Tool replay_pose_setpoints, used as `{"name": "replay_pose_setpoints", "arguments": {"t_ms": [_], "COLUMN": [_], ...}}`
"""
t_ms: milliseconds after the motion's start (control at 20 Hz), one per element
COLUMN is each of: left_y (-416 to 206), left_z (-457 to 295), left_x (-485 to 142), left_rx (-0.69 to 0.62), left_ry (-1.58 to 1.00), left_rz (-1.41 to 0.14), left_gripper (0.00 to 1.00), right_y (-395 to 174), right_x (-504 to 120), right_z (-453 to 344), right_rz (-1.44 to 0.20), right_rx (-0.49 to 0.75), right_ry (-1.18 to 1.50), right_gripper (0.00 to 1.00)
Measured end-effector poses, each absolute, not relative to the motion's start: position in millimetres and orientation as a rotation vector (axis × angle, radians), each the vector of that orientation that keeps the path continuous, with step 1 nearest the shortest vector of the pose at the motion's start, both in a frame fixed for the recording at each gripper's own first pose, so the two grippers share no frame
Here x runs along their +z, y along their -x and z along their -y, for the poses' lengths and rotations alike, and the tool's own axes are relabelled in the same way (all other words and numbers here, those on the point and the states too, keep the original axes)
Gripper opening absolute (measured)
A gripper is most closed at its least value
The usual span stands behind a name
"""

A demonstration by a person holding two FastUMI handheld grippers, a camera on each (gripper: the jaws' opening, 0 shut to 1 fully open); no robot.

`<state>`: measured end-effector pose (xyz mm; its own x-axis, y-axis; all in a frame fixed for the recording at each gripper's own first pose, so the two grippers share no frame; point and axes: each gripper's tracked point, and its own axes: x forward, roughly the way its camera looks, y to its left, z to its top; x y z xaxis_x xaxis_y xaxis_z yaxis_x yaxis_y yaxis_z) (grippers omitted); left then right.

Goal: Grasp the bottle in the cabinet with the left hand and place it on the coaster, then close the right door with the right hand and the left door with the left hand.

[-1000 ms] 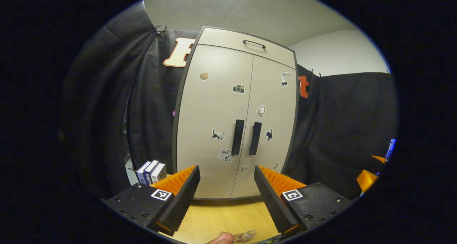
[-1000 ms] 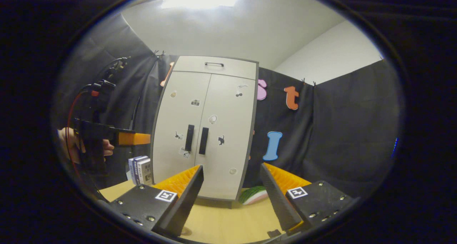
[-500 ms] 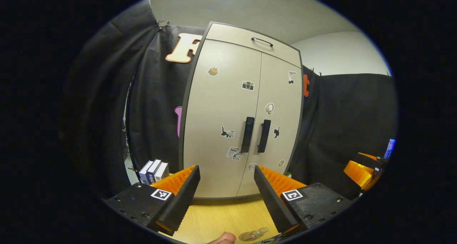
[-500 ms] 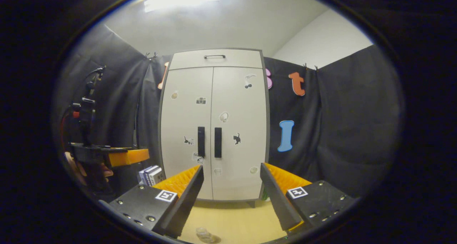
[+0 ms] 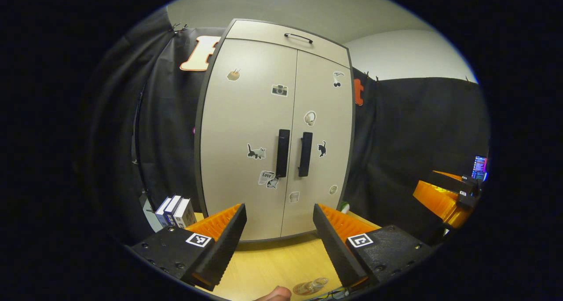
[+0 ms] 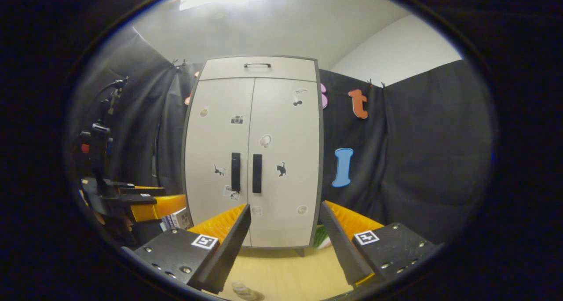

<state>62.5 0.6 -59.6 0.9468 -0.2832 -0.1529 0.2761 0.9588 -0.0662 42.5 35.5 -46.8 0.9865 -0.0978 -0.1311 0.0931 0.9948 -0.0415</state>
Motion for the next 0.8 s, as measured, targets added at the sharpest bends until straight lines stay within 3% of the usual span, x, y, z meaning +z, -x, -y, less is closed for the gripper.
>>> {"name": "replay_pose_setpoints", "arguments": {"t_ms": [800], "left_y": [-87], "left_z": [58], "left_x": [-66], "left_rx": [-0.284], "left_ry": [0.022], "left_rz": [-0.179], "left_gripper": [0.97], "right_y": [-21], "right_x": [-16], "right_z": [40], "right_rz": [-0.051], "right_rx": [-0.172], "right_ry": [0.036], "right_gripper": [0.97]}}
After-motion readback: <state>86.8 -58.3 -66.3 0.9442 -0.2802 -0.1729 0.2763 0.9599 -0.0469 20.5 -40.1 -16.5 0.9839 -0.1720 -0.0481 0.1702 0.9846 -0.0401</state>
